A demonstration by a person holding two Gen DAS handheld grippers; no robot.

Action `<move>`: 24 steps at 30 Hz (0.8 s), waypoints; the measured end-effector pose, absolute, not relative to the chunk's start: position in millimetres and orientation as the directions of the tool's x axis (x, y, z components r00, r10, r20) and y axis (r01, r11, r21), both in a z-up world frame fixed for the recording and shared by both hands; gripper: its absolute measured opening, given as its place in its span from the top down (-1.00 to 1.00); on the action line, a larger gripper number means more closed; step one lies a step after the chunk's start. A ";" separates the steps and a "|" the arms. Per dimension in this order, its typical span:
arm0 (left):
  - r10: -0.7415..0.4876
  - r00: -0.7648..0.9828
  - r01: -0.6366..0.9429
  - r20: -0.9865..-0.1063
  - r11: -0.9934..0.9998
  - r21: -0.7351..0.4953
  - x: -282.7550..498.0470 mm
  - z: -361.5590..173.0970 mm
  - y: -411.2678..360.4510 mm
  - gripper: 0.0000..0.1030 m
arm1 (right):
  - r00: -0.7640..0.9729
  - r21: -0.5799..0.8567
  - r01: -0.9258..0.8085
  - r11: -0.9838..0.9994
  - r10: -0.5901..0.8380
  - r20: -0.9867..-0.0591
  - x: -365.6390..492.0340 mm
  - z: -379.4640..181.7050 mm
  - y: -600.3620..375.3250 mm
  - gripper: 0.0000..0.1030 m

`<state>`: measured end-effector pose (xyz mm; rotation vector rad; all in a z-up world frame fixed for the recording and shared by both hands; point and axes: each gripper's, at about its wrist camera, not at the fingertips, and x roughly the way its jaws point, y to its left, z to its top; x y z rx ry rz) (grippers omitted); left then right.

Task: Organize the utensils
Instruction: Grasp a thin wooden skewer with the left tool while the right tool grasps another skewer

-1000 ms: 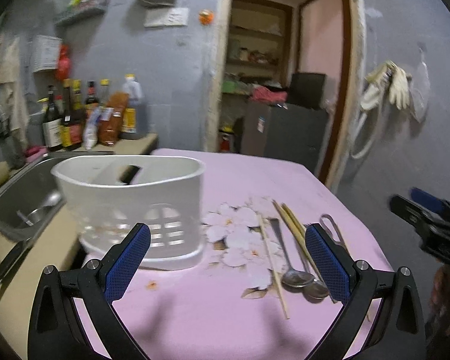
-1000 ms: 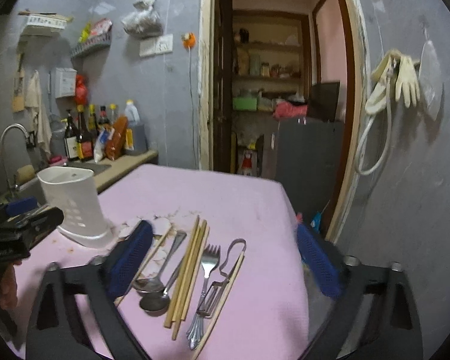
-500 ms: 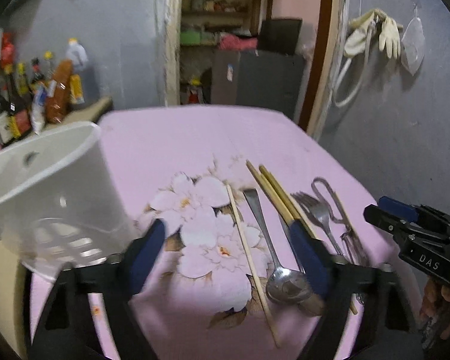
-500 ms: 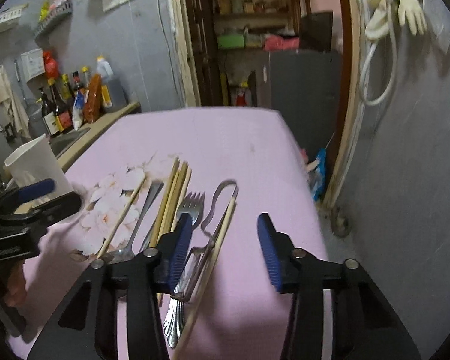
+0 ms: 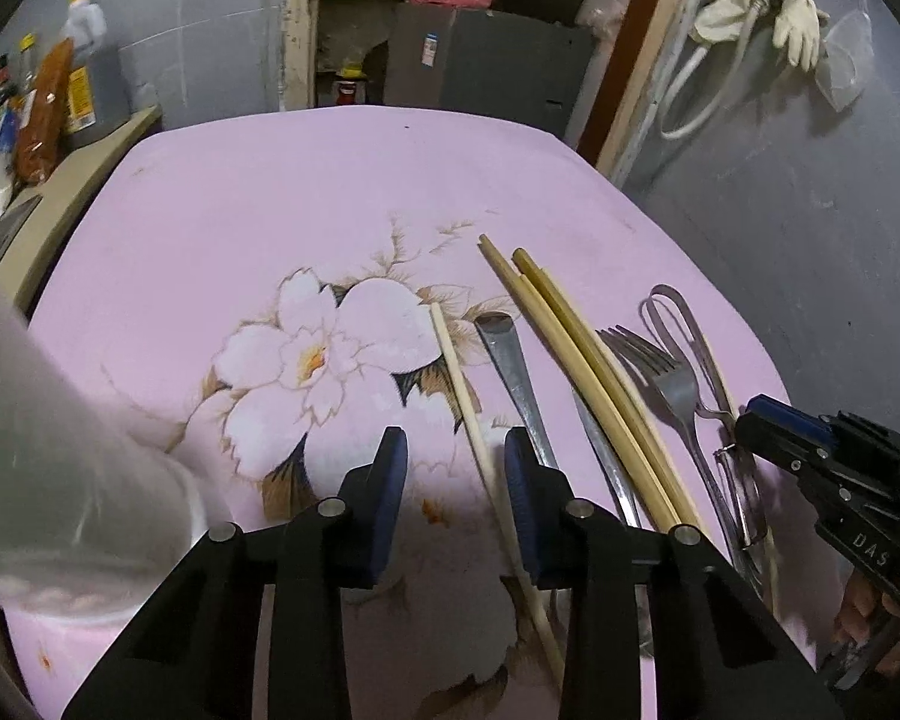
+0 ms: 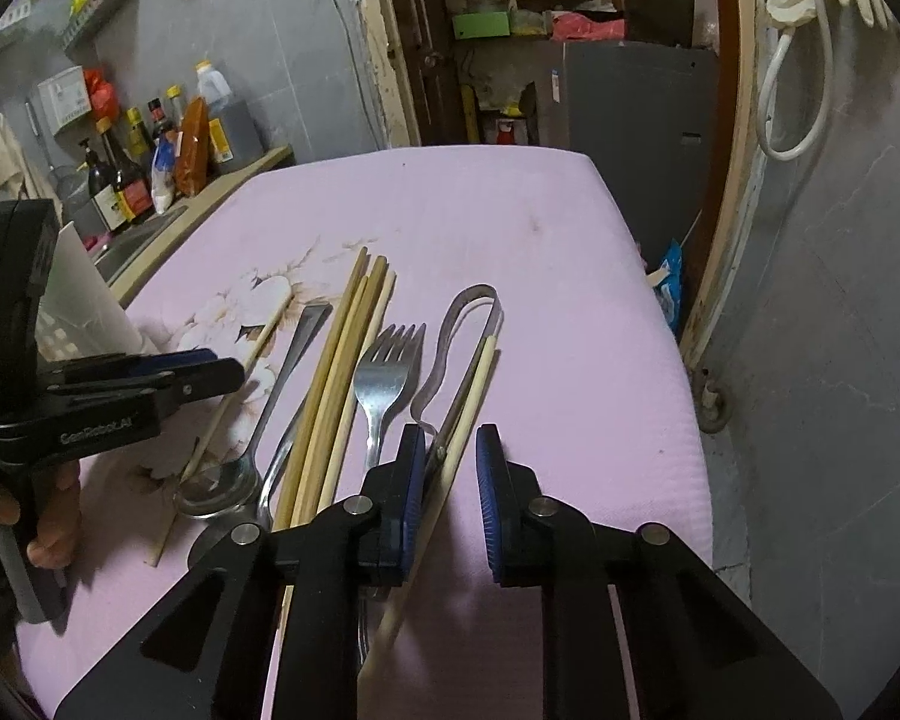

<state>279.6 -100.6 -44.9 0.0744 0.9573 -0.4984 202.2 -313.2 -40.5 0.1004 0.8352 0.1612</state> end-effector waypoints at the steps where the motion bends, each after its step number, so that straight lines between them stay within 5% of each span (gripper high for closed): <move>1: -0.371 0.463 0.444 -0.805 0.883 -0.151 282.8 -43.9 -100.7 0.45 | 0.652 0.162 -0.103 0.981 0.190 -0.735 204.9 -39.7 -312.9 0.73; 10: -0.338 0.417 0.451 -0.844 0.883 -0.131 294.8 -48.7 -112.0 0.46 | 0.601 0.269 -0.062 0.961 0.251 -0.759 216.7 -41.6 -325.3 0.73; 19: -0.305 0.438 0.443 -0.846 0.892 -0.092 287.1 -49.1 -114.3 0.86 | 0.601 0.230 -0.071 0.971 0.225 -0.767 200.3 -35.8 -325.0 0.72; 24: -0.310 0.433 0.451 -0.846 0.888 -0.094 282.6 -47.4 -116.0 0.89 | 0.615 0.246 -0.039 0.969 0.217 -0.758 206.9 -35.8 -330.6 0.72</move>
